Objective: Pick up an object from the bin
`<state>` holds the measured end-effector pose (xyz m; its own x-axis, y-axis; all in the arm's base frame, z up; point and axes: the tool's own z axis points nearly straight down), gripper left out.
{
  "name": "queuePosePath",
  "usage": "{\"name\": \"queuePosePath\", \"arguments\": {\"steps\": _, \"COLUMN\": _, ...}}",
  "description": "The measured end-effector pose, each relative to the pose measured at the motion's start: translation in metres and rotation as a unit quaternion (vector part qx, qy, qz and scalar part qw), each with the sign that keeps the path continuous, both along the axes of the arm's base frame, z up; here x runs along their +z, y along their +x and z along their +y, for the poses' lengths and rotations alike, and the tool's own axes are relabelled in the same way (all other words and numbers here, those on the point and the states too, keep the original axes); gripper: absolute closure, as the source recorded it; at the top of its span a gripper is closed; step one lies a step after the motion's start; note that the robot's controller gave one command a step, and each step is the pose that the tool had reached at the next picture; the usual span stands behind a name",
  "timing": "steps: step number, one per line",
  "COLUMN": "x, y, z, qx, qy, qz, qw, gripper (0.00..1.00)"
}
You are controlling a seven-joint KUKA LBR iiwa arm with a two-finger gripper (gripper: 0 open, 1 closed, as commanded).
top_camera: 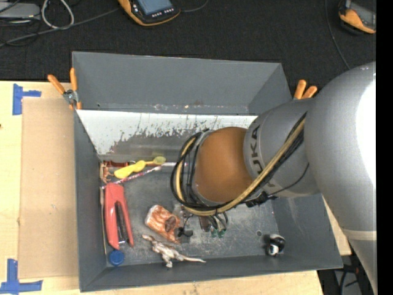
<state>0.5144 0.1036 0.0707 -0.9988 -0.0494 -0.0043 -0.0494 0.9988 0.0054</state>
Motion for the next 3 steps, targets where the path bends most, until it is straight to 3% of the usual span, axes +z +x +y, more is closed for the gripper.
{"name": "queuePosePath", "arguments": {"steps": 1, "x": 0.000, "y": 0.000, "z": 0.000, "qx": 0.000, "qy": 0.000, "qz": 0.0004, "qw": 1.0000, "gripper": 1.00}}
{"name": "queuePosePath", "arguments": {"steps": 2, "x": 0.067, "y": -0.003, "z": -0.008, "qx": -0.022, "qy": -0.001, "qz": 0.0032, "qw": 0.9997, "gripper": 1.00}}
{"name": "queuePosePath", "arguments": {"steps": 3, "x": 0.159, "y": 0.007, "z": -0.015, "qx": -0.056, "qy": -0.001, "qz": 0.0054, "qw": 0.9984, "gripper": 1.00}}
